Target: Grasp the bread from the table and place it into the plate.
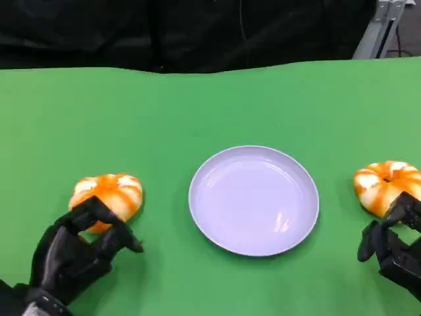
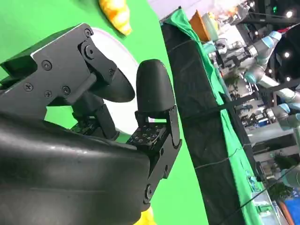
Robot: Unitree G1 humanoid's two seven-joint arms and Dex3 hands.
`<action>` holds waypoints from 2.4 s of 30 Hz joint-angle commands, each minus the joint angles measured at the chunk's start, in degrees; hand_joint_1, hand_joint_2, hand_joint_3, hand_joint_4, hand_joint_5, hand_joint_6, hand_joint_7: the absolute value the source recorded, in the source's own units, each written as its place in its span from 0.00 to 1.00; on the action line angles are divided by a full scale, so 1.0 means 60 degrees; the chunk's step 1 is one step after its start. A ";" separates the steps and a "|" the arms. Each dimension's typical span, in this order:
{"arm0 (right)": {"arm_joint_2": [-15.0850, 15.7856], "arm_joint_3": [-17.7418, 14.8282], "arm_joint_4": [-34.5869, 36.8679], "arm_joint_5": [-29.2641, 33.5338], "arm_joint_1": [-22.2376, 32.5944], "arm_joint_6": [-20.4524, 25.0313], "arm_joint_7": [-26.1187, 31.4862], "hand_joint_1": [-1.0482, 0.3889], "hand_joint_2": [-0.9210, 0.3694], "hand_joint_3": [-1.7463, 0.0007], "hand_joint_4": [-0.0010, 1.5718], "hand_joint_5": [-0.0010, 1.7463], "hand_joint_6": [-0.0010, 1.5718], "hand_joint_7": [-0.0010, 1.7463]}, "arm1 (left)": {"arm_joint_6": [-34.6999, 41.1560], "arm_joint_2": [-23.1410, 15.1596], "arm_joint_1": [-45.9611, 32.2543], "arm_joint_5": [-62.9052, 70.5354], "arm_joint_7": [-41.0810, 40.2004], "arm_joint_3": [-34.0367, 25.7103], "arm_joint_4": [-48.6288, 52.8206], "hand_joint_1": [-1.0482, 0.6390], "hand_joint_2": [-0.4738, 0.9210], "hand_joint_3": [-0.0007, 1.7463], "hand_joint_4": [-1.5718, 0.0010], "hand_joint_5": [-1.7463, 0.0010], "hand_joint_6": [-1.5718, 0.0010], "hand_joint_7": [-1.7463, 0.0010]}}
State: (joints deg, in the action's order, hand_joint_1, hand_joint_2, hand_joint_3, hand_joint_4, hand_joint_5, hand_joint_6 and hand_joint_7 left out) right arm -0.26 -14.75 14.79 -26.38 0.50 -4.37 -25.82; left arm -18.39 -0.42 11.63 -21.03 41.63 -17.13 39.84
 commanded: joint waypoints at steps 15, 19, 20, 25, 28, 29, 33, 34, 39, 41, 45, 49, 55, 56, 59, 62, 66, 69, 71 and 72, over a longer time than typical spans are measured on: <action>0.0145 -0.0052 0.0114 -0.0055 -0.0131 -0.0089 -0.0108 0.70 0.39 0.23 0.57 1.00 0.50 0.91 | -0.0181 -0.3144 0.0366 1.3377 -1.0852 0.3329 -0.2780 0.06 1.00 0.11 0.82 0.98 0.76 1.00; 0.0122 -0.0056 0.0106 -0.0049 -0.0133 -0.0090 -0.0125 0.69 0.39 0.23 0.57 1.00 0.50 0.91 | 0.0618 -0.3505 0.0940 1.3314 -1.0614 0.4035 -0.2325 0.04 1.00 0.11 0.83 0.99 0.77 1.00; 0.0111 -0.0045 0.0075 -0.0030 -0.0121 -0.0073 -0.0091 0.69 0.39 0.23 0.57 1.00 0.50 0.91 | 0.0760 -0.3566 0.1202 1.3269 -1.0479 0.4241 -0.1968 0.03 1.00 0.11 0.84 0.99 0.77 1.00; 0.0074 -0.0017 -0.0003 0.0008 -0.0094 -0.0033 0.0011 0.69 0.39 0.23 0.57 1.00 0.50 0.91 | 0.1090 -0.3674 0.2094 1.3067 -1.0507 0.5193 -0.0430 0.02 1.00 0.11 0.81 0.98 0.77 1.00; 0.0049 0.0006 -0.0067 0.0043 -0.0074 -0.0012 0.0101 0.70 0.39 0.23 0.57 1.00 0.50 0.91 | 0.1154 -0.3588 0.2613 1.2985 -1.0709 0.5745 0.0637 0.02 1.00 0.09 0.78 0.97 0.75 0.99; 0.0049 0.0021 -0.0090 0.0053 -0.0064 0.0006 0.0132 0.70 0.39 0.23 0.57 1.00 0.50 0.91 | 0.1154 -0.3537 0.2765 1.2938 -1.0794 0.5899 0.0989 0.02 1.00 0.09 0.78 0.97 0.75 0.99; 0.0037 0.0052 -0.0154 0.0010 -0.0036 0.0065 0.0151 0.70 0.39 0.22 0.57 1.00 0.50 0.91 | 0.1032 -0.3330 0.3275 1.2596 -1.0984 0.6371 0.2198 0.01 1.00 0.09 0.76 0.97 0.73 0.99; 0.0035 0.0058 -0.0161 -0.0001 -0.0030 0.0062 0.0145 0.70 0.39 0.22 0.57 1.00 0.50 0.90 | 0.1013 -0.3306 0.3361 1.2505 -1.1010 0.6465 0.2380 0.01 1.00 0.10 0.76 0.97 0.73 0.99; -0.0006 0.0073 -0.0160 -0.0013 -0.0022 -0.0004 0.0145 0.70 0.39 0.21 0.57 1.00 0.51 0.90 | 0.1031 -0.3195 0.3759 1.2028 -1.0605 0.6816 0.3057 0.01 1.00 0.11 0.76 0.98 0.73 0.99; 0.0008 0.0091 -0.0173 0.0061 -0.0012 -0.0035 0.0192 0.70 0.40 0.21 0.57 1.00 0.51 0.90 | 0.1036 -0.3147 0.3897 1.1870 -1.0574 0.6945 0.3284 0.02 1.00 0.12 0.76 0.98 0.73 0.99; 0.0010 0.0095 -0.0201 0.0032 -0.0007 -0.0009 0.0198 0.70 0.40 0.21 0.57 1.00 0.51 0.90 | 0.1055 -0.3057 0.4132 1.1641 -1.0583 0.7186 0.3697 0.02 1.00 0.14 0.75 0.98 0.73 0.99; 0.0048 0.0117 -0.0183 0.0055 0.0000 -0.0075 0.0135 0.70 0.39 0.21 0.57 1.00 0.51 0.90 | 0.1057 -0.2951 0.4317 1.1436 -1.0451 0.7382 0.4056 0.03 1.00 0.16 0.75 0.99 0.73 1.00; 0.0046 0.0114 -0.0237 0.0015 0.0029 -0.0029 0.0136 0.70 0.39 0.21 0.57 1.00 0.51 0.90 | 0.0962 -0.2838 0.4395 1.1131 -1.0475 0.7588 0.4394 0.05 1.00 0.15 0.73 0.99 0.71 0.99; 0.0045 0.0114 -0.0249 0.0008 0.0035 -0.0020 0.0135 0.70 0.39 0.21 0.57 1.00 0.51 0.90 | 0.0928 -0.2830 0.4395 1.1096 -1.0473 0.7600 0.4428 0.06 1.00 0.15 0.73 0.99 0.71 0.99; 0.0039 0.0113 -0.0273 0.0005 0.0047 -0.0019 0.0144 0.70 0.39 0.21 0.57 1.00 0.51 0.90 | 0.0844 -0.2821 0.4399 1.1018 -1.0511 0.7655 0.4527 0.08 1.00 0.16 0.72 0.99 0.70 0.99; 0.0040 0.0120 -0.0318 0.0012 0.0067 0.0004 0.0168 0.70 0.39 0.22 0.57 1.00 0.51 0.90 | 0.0757 -0.2818 0.4390 1.0942 -1.0599 0.7707 0.4598 0.12 1.00 0.16 0.70 0.98 0.69 0.99; 0.0048 0.0117 -0.0344 -0.0012 0.0081 0.0041 0.0157 0.70 0.39 0.22 0.57 1.00 0.51 0.90 | 0.0588 -0.2777 0.4373 1.0810 -1.0851 0.7715 0.4708 0.29 1.00 0.13 0.62 0.96 0.63 0.97; 0.0053 0.0106 -0.0343 -0.0045 0.0092 0.0025 0.0110 0.70 0.39 0.22 0.57 1.00 0.51 0.90 | 0.0377 -0.2727 0.4337 1.0638 -1.1008 0.7637 0.4776 0.42 1.00 0.15 0.51 0.95 0.53 0.96; 0.0053 0.0105 -0.0349 -0.0050 0.0098 0.0022 0.0102 0.70 0.39 0.22 0.57 1.00 0.51 0.89 | 0.0302 -0.2723 0.4342 1.0562 -1.1030 0.7657 0.4818 0.46 1.00 0.18 0.46 0.95 0.47 0.96; 0.0052 0.0104 -0.0350 -0.0050 0.0099 0.0023 0.0101 0.70 0.39 0.22 0.57 1.00 0.51 0.89 | 0.0287 -0.2726 0.4347 1.0534 -1.1035 0.7675 0.4831 0.46 1.00 0.18 0.45 0.95 0.46 0.96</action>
State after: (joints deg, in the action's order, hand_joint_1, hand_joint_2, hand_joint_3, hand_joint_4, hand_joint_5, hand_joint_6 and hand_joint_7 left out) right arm -0.49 -13.75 13.74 -26.06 0.55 -4.15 -25.02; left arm -16.22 -17.01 38.00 42.49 -24.71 28.62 67.78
